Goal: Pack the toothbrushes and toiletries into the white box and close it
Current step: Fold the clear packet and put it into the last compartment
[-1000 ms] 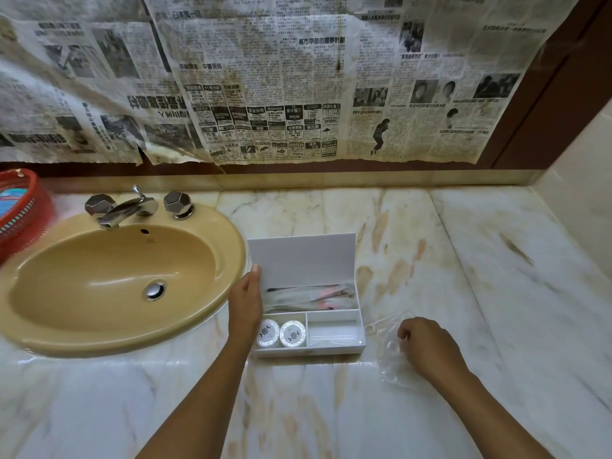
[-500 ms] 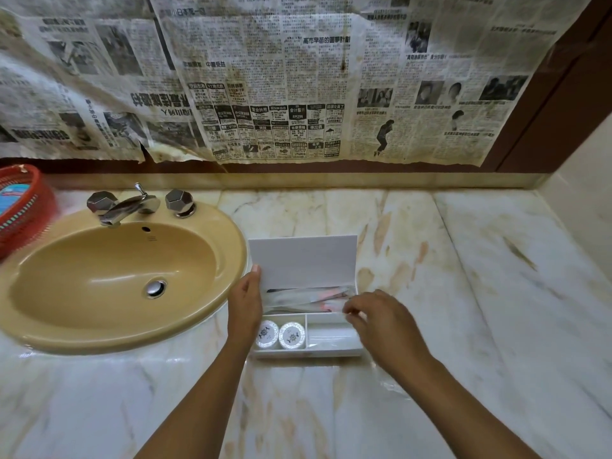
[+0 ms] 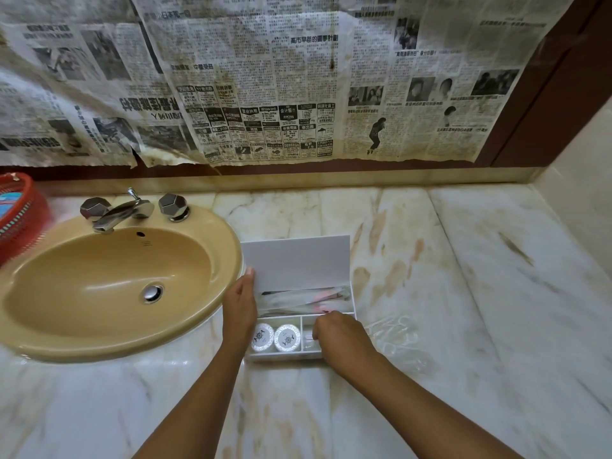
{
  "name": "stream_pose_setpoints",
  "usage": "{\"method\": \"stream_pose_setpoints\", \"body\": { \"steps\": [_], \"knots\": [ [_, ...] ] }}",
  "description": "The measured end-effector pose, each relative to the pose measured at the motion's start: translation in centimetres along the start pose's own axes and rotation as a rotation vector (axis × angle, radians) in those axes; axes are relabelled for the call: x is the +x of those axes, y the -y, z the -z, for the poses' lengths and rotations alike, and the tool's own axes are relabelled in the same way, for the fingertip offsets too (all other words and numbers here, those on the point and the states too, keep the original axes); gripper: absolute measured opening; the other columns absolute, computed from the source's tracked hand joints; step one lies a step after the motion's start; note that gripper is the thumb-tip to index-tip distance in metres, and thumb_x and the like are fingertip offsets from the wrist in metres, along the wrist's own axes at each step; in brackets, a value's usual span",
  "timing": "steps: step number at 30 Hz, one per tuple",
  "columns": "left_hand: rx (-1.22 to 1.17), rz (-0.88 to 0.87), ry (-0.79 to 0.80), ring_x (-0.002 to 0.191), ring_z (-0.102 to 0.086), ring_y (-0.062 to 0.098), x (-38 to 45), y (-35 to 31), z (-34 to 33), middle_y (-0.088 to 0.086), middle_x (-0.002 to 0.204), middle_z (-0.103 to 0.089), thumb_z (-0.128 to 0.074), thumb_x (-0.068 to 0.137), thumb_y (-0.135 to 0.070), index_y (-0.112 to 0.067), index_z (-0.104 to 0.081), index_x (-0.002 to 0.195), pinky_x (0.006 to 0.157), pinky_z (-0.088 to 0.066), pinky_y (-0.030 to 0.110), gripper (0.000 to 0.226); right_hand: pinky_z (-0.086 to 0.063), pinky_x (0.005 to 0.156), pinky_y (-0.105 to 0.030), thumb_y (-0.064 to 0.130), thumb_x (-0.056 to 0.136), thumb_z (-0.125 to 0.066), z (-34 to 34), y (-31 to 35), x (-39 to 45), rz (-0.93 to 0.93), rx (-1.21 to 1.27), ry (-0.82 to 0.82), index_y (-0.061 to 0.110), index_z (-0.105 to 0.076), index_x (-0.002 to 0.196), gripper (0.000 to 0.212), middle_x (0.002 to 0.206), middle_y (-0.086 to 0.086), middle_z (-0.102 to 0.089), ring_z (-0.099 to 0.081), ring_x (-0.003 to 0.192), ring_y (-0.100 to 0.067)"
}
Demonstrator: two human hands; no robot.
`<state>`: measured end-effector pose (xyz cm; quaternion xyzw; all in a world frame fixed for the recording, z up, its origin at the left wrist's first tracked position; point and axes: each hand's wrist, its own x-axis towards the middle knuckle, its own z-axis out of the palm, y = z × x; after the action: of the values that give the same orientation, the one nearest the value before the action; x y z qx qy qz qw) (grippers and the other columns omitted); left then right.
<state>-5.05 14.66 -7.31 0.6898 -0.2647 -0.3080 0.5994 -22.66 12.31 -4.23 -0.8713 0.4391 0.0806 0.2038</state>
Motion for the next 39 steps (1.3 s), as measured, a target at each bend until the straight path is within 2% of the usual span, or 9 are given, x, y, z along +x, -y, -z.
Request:
{"method": "stream_pose_setpoints", "body": {
  "steps": [4,7,12,14,19,22,28,32,39],
  "knots": [
    [0.005,0.012,0.005,0.089,-0.068,0.005,0.1,0.1,0.0,-0.014,0.089,-0.075,-0.044,0.104,-0.034,-0.027,-0.071,0.087,0.086,-0.051,0.028,0.033,-0.045,0.092,-0.034,-0.007,0.086,-0.051,0.4,-0.5,-0.4,0.017,0.039,0.053,0.01,-0.064,0.118,0.038,0.122,-0.014,-0.061,-0.058,0.111,-0.031],
    [0.001,0.008,0.007,0.087,-0.067,0.005,0.0,0.1,0.1,-0.013,0.086,-0.075,-0.045,0.104,-0.034,-0.025,-0.071,0.085,0.085,-0.051,0.029,0.034,-0.044,0.094,-0.03,-0.002,0.086,-0.051,0.9,-1.1,-0.6,0.045,0.111,0.007,0.019,-0.063,0.123,0.043,0.125,-0.009,-0.061,-0.058,0.114,-0.027],
    [-0.008,-0.001,-0.002,0.08,-0.064,0.0,-0.1,-0.2,0.1,-0.014,0.08,-0.071,-0.045,0.104,-0.033,-0.027,-0.067,0.079,0.08,-0.049,0.024,0.034,-0.046,0.083,-0.028,0.007,0.086,-0.054,3.4,-3.7,-1.7,-0.038,0.328,-0.399,0.013,-0.073,0.097,0.023,0.099,-0.004,-0.069,-0.062,0.092,-0.021],
    [-0.011,0.0,-0.004,0.077,-0.063,-0.006,-0.3,-0.4,0.0,-0.018,0.078,-0.072,-0.044,0.104,-0.031,-0.029,-0.067,0.08,0.077,-0.047,0.02,0.033,-0.05,0.081,-0.03,0.007,0.088,-0.053,3.3,-5.7,-1.7,-0.134,0.329,-0.461,0.011,-0.07,0.098,0.02,0.098,-0.004,-0.067,-0.061,0.09,-0.021],
    [-0.017,0.003,0.011,0.082,-0.065,-0.008,-0.3,-0.4,0.0,-0.024,0.083,-0.073,-0.044,0.105,-0.031,-0.03,-0.069,0.087,0.078,-0.046,0.018,0.031,-0.04,0.099,-0.031,-0.001,0.09,-0.045,1.2,-8.3,-1.4,-0.261,0.156,-0.191,0.021,-0.057,0.128,0.045,0.132,-0.001,-0.054,-0.049,0.117,-0.023],
    [-0.022,0.005,0.003,0.08,-0.065,-0.008,-0.3,-0.3,0.0,-0.021,0.081,-0.073,-0.044,0.104,-0.031,-0.029,-0.069,0.084,0.076,-0.046,0.017,0.032,-0.036,0.098,-0.033,-0.003,0.09,-0.041,0.1,-8.5,-1.5,-0.227,0.049,-0.116,0.022,-0.053,0.131,0.05,0.131,0.0,-0.052,-0.044,0.118,-0.022],
    [-0.015,0.007,0.009,0.084,-0.066,0.001,-0.1,0.0,0.2,-0.014,0.084,-0.073,-0.044,0.104,-0.033,-0.027,-0.069,0.084,0.078,-0.048,0.02,0.033,-0.037,0.095,-0.029,-0.004,0.091,-0.042,0.3,-8.2,-1.8,-0.277,-0.008,-0.157,0.018,-0.063,0.116,0.039,0.117,-0.003,-0.057,-0.046,0.111,-0.023],
    [-0.014,0.015,0.011,0.079,-0.065,-0.005,-0.1,-0.2,0.1,-0.016,0.081,-0.073,-0.044,0.104,-0.033,-0.025,-0.069,0.085,0.073,-0.047,0.014,0.033,-0.036,0.085,-0.028,-0.005,0.086,-0.043,0.8,-8.5,-1.8,-0.286,0.019,-0.216,0.018,-0.068,0.101,0.037,0.104,0.0,-0.063,-0.049,0.102,-0.02],
    [-0.027,0.024,0.001,0.08,-0.065,-0.01,-0.3,-0.4,0.0,-0.021,0.082,-0.073,-0.044,0.104,-0.032,-0.028,-0.069,0.086,0.074,-0.045,0.013,0.031,-0.043,0.081,-0.028,0.013,0.095,-0.054,3.3,-7.3,-2.2,-0.226,0.18,-0.454,0.015,-0.07,0.105,0.019,0.107,-0.003,-0.06,-0.056,0.09,-0.022]
  ]
}}
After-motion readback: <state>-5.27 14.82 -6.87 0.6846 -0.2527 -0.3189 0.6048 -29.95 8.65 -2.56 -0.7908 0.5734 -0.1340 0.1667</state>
